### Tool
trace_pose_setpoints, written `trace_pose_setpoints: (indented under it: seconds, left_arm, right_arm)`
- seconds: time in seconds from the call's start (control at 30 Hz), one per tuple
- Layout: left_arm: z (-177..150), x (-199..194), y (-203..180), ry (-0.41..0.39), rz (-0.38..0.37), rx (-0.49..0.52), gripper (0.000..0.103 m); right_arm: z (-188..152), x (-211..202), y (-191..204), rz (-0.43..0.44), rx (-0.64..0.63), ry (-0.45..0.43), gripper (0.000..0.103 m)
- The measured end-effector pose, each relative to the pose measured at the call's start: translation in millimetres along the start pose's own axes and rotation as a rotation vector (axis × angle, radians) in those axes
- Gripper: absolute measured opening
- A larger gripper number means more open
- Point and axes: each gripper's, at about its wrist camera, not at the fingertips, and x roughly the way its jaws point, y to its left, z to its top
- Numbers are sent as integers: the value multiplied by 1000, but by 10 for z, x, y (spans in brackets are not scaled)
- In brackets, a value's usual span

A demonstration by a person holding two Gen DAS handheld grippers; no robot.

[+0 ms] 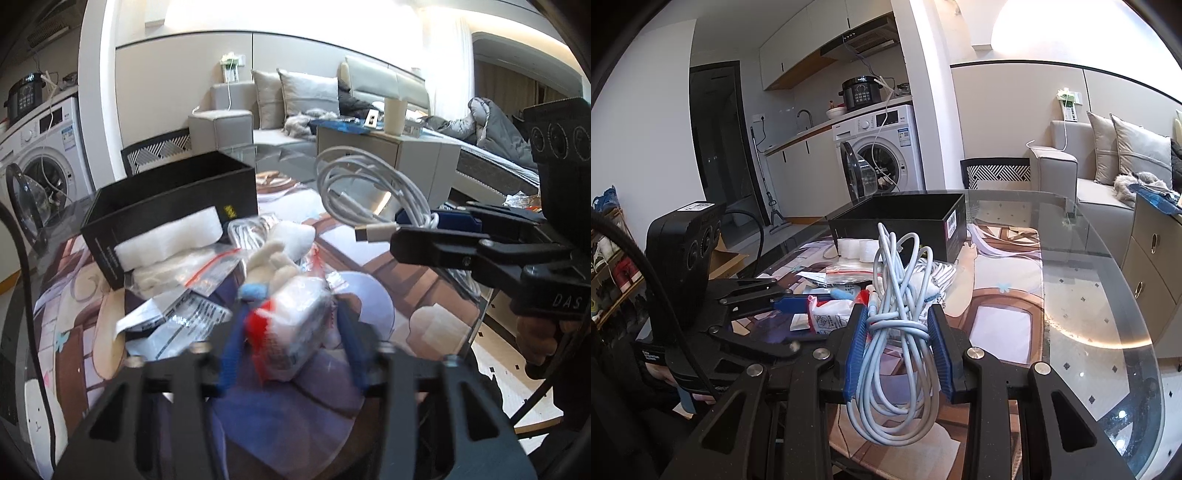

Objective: Organize soft objects
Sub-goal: 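Lift the cable bundle with the right gripper while the left gripper grasps the red-and-white packet, then carry cable and packet over the black box and release both inside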

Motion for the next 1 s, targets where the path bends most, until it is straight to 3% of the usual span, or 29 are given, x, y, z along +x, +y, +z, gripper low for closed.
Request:
trace_pose_setpoints:
  seconds: [0.13,0.43,0.8,1.0]
  left_arm:
    - [10,-61,14,-17,-45,-4,19]
    - [76,-360,151,-75,-43,-58,19]
    - [184,-636,530,-130,86,-124,19]
    - [253,-633,674,-144,113,-137,19]
  right_arm:
    - [3,-8,-14,1,5,-4,34]
    - [64,-38,32,30,22,-35,34]
    - [335,102,192,35,24,-17,34]
    - [527,211,261,29,12,0,34]
